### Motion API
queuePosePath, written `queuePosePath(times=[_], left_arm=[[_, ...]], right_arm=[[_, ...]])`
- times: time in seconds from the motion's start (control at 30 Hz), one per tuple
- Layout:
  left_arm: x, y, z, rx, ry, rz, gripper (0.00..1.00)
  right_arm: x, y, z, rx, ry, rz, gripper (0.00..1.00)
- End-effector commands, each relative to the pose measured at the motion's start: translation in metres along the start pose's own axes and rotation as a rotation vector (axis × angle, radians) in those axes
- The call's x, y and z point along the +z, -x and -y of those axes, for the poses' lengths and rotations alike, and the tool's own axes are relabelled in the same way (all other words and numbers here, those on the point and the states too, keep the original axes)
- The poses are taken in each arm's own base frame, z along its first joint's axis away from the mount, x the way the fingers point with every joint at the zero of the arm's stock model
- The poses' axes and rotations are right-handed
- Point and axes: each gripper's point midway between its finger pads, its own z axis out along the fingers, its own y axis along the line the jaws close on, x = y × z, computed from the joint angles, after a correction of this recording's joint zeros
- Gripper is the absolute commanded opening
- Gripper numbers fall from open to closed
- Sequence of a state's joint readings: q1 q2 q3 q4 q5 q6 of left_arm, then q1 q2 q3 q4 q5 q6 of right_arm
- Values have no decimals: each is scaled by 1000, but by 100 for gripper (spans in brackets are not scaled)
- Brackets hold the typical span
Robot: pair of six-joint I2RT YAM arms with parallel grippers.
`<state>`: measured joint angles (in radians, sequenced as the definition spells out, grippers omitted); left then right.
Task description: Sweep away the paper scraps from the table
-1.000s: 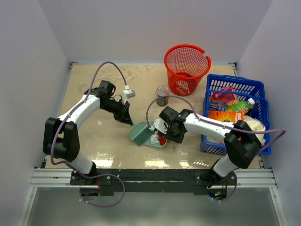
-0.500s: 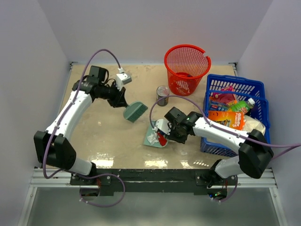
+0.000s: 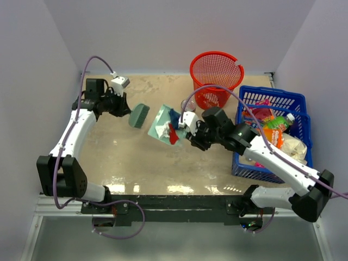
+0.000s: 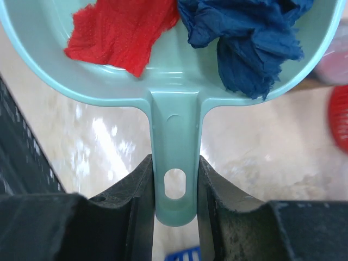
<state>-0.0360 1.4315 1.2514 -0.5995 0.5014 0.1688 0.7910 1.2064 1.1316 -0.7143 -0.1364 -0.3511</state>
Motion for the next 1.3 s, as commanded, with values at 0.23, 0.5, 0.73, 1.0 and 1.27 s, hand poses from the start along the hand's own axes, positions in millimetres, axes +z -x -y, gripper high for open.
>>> queuePosePath(times=[0.23, 0.5, 0.73, 1.0, 1.27], left_arm=[[18, -33, 9, -85, -40, -18, 0], [23, -37, 13, -118, -73, -22, 0], [26, -35, 13, -131, -82, -25, 0], [26, -39, 16, -134, -94, -27, 0], [26, -39, 16, -128, -97, -26, 0]], right_arm=[[-69, 118, 100, 403, -335, 456, 0], [-104, 130, 205, 493, -621, 479, 0], [-141, 94, 277, 468, -1020, 340, 0], [-135, 55, 324, 421, -1108, 180, 0], [-133, 26, 360, 307, -1225, -56, 0]])
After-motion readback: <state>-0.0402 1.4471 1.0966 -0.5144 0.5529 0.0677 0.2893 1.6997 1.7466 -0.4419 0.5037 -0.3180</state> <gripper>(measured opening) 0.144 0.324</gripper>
